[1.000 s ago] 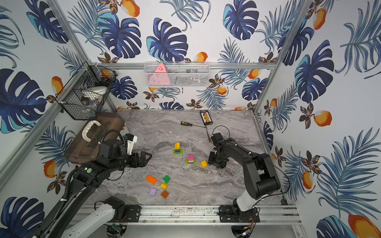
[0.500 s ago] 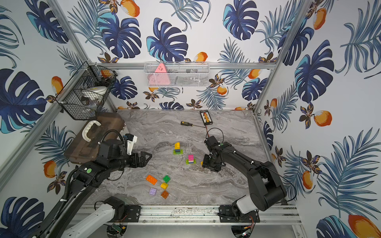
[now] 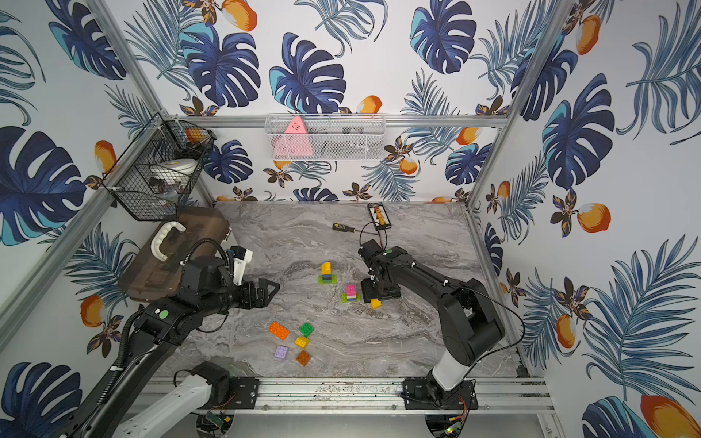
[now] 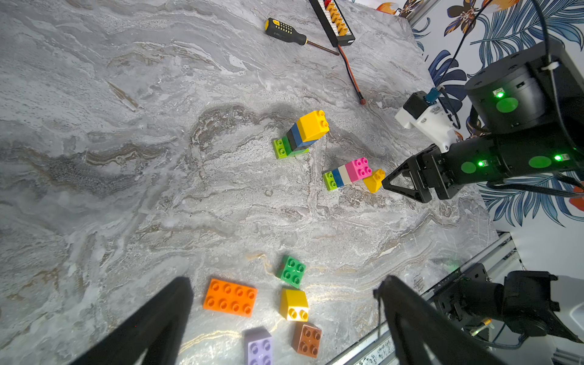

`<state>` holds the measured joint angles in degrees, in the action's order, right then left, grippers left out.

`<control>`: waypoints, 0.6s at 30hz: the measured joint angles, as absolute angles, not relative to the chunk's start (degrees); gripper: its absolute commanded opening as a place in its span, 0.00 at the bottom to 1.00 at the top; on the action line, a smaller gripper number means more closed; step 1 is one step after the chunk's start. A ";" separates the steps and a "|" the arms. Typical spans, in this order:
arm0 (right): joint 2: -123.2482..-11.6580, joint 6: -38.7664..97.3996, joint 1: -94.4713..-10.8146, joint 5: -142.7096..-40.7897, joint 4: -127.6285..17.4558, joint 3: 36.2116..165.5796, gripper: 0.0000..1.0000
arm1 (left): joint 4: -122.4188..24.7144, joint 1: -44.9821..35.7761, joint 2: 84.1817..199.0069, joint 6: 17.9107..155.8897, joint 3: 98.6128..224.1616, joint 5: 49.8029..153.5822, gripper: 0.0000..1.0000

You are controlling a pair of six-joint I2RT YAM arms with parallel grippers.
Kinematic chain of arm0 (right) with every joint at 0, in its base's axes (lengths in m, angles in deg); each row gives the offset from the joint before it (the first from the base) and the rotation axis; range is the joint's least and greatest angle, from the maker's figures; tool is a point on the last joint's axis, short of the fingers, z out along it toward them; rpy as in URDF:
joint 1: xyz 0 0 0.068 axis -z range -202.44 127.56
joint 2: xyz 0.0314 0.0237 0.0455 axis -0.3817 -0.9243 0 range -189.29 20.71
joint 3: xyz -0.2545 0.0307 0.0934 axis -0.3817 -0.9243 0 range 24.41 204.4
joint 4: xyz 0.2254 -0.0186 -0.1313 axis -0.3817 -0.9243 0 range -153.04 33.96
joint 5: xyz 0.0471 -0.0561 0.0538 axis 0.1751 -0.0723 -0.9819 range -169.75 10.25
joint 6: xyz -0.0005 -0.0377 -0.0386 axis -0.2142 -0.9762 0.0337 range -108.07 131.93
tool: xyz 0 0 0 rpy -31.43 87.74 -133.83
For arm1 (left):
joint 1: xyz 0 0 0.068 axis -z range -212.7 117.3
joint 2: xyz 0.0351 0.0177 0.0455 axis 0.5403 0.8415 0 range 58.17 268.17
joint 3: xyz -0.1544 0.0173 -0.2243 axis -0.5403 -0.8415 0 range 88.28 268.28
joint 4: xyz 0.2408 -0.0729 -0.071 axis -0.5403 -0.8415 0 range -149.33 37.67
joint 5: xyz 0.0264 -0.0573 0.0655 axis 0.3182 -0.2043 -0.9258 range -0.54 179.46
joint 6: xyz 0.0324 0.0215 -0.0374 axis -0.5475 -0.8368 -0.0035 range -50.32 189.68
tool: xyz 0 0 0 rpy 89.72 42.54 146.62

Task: Assemble the number 1 with lego
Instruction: Adjust the lego brick at the center of the board.

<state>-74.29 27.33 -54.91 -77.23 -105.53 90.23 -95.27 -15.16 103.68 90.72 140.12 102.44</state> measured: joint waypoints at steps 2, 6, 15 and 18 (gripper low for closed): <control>-74.57 25.98 -54.95 -77.12 -105.12 90.23 0.71 | -95.25 -15.16 103.97 90.72 140.12 102.74 0.99; -77.07 24.55 -55.02 -77.25 -104.53 90.49 0.68 | -95.27 -15.16 104.45 90.72 140.12 102.81 0.99; -81.59 23.42 -55.00 -75.94 -103.57 91.74 0.59 | -95.25 -15.16 104.36 90.72 140.12 102.96 0.99; -82.40 24.84 -55.00 -75.15 -103.02 92.02 0.55 | -95.25 -15.16 104.43 90.72 140.12 102.96 0.99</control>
